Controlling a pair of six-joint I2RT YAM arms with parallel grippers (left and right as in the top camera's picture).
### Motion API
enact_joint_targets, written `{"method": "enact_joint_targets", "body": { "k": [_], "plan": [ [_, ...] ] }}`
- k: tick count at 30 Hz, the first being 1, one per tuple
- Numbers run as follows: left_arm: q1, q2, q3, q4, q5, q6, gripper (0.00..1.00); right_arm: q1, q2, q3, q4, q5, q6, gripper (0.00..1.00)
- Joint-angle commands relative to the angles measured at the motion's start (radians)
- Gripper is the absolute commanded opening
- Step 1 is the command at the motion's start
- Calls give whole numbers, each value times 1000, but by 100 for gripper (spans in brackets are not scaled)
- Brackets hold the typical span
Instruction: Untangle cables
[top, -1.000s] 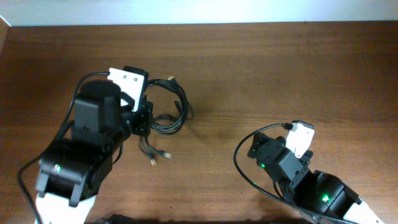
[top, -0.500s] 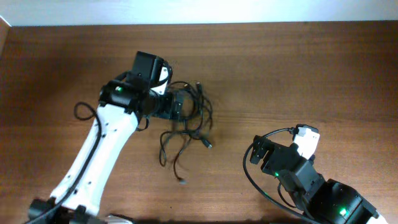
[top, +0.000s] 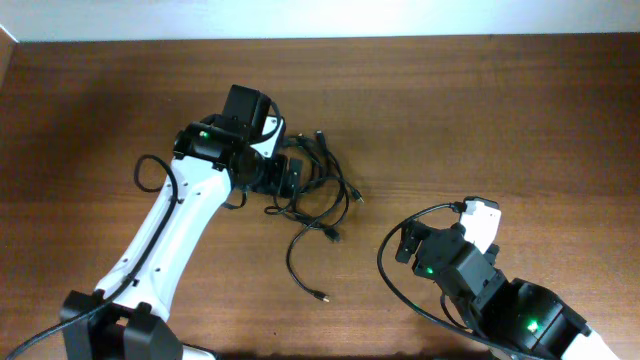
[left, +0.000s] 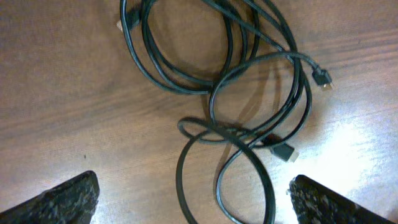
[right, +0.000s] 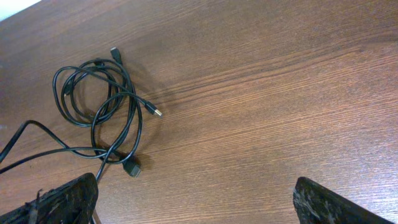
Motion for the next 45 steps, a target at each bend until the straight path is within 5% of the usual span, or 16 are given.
{"method": "enact_joint_targets", "body": {
  "k": [1,9,14,30,32,34,35,40,45],
  "plan": [
    [3,19,-15,60,-23,-7,99,-2,6,6,3,-3,-10,99],
    [76,251,-20,179,-96,-225,99,-2,6,6,-40,3,-10,99],
    [175,272,-25,202,-91,-202,99,-2,6,6,-43,6,-10,99],
    [174,463,-27,276,-98,-193,99,-2,40,6,-44,2,-10,99],
    [174,463,-27,275,-98,-192,84,-2,50,6,-40,3,-10,99],
    [174,463,-27,268,-98,-193,11,-2,56,6,-41,2,-10,99],
    [174,463,-27,269,-98,-192,0,-2,57,6,-41,-1,-10,99],
    [174,402,-23,222,-98,-185,0,-2,57,6,-40,0,-10,99],
    [174,11,-22,205,-25,-168,0,-2,55,6,-24,-31,-10,99]
  ]
}}
